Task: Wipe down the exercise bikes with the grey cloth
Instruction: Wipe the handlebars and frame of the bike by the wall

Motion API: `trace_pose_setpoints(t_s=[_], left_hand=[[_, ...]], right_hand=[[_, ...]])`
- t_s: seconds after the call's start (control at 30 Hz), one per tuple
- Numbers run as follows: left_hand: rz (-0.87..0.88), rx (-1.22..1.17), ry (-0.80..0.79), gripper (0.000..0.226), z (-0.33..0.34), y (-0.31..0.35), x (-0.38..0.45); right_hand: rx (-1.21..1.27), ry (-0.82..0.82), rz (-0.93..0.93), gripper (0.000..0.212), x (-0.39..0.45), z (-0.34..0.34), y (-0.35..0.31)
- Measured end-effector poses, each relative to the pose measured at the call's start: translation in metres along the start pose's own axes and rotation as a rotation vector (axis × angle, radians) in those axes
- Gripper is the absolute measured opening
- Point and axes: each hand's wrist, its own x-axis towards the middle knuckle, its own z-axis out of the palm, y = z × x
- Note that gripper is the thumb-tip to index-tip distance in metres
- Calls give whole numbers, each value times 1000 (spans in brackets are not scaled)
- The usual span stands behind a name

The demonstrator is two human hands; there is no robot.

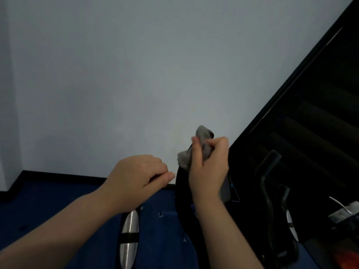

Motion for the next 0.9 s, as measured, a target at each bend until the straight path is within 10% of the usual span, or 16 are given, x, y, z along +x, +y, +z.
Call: trace_pose_setpoints(t_s=[0.2,0.43,0.63,0.9], left_hand=[[23,-14,-18,49,-4,1,1],[25,-40,-48,48,-6,0,2],[82,-23,-44,45,-6,-3,0],[100,-6,-69,43,-9,-4,2]], right_hand=[[82,-343,66,24,-26,-28,23],[237,128,211,19,21,5,-10],[139,-120,358,29,-14,-10,13],[-345,-218,-240,13,48,-10,-19]])
